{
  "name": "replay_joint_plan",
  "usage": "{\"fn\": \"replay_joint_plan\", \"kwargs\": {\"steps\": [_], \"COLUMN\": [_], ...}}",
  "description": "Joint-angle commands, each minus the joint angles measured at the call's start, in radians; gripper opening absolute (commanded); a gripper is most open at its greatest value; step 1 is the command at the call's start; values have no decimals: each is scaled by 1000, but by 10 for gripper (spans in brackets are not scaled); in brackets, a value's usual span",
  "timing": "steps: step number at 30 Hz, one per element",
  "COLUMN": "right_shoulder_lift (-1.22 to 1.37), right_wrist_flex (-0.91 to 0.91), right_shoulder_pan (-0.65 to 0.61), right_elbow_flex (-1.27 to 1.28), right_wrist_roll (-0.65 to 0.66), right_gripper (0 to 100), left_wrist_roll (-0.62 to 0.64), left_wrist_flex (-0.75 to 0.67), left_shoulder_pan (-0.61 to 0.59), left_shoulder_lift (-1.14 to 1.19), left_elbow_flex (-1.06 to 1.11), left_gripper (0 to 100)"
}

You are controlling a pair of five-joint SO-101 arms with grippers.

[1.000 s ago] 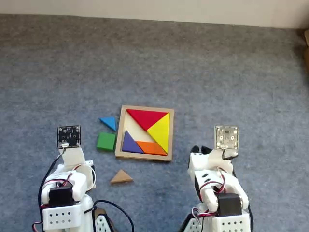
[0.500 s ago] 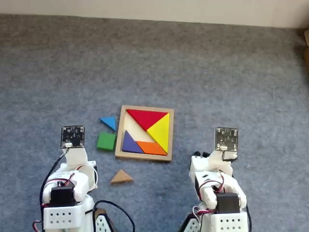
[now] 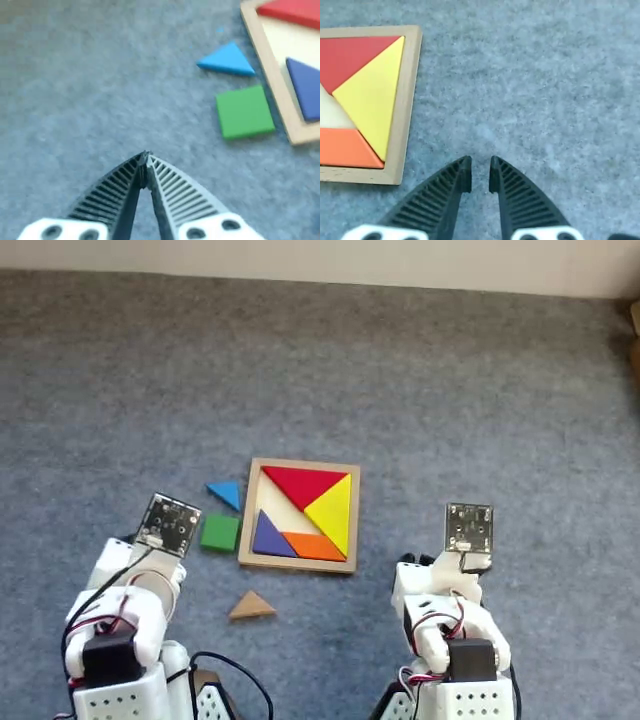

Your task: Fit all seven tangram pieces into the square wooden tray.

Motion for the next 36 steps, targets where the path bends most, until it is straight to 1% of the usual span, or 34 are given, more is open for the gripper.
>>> {"fn": "replay_joint_plan", "kwargs": {"steps": [1,3,5,9,12,16,18,20,22,26,30,32,36], "right_shoulder_lift": [-18,-18,-18,-18,-18,-18,-18,-18,-18,-18,-18,-18,-18], "right_wrist_flex": [-5,-5,-5,-5,-5,-5,-5,-5,-5,-5,-5,-5,-5], "right_shoulder_pan": [13,13,13,13,13,13,13,13,13,13,13,13,13], "right_elbow_flex": [145,145,145,145,145,145,145,145,145,145,145,145,145], "right_wrist_roll": [9,9,9,9,9,9,9,9,9,9,9,9,9], "right_gripper": [74,74,74,74,74,74,74,74,74,74,74,74,74], "left_wrist_roll": [-9,-9,-9,-9,-11,-15,-58,-117,-149,-173,-203,-204,-204], "left_wrist_flex": [-21,12,41,81,104,97,84,84,86,89,83,63,-43], "left_shoulder_pan": [-16,-16,-16,-15,22,116,177,249,320,460,572,613,645], "left_shoulder_lift": [-24,22,125,437,651,845,908,963,1010,1086,1153,1196,1307], "left_elbow_flex": [-165,-232,-308,-452,-532,-559,-559,-559,-558,-558,-556,-556,-538], "left_gripper": [11,13,34,78,120,236,271,265,263,263,263,263,263]}}
